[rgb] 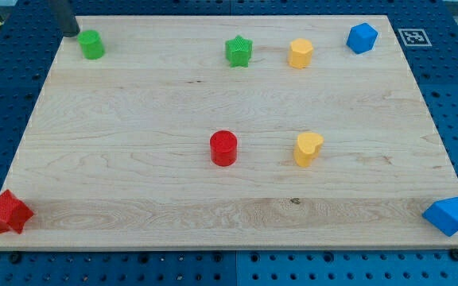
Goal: Move your arm towards green circle
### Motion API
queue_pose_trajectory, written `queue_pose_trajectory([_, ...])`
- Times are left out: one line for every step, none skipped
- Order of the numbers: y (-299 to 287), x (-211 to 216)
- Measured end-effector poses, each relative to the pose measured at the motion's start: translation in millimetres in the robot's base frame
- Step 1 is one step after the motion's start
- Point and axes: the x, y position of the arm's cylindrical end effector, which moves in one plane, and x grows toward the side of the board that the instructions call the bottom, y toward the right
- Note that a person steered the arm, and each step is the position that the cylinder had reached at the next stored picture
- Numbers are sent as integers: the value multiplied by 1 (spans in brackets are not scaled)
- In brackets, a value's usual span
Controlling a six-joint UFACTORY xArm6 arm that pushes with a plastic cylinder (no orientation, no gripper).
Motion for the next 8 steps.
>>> queue_pose_trajectory([1,-16])
queue_pose_trajectory([1,-25])
queue_pose_trajectory([1,-41])
queue_pose_trajectory([2,-37])
queue_pose_trajectory([10,-18])
queue_pose_trajectory([16,14])
queue_pose_trajectory([16,10])
queue_pose_trajectory([22,-7])
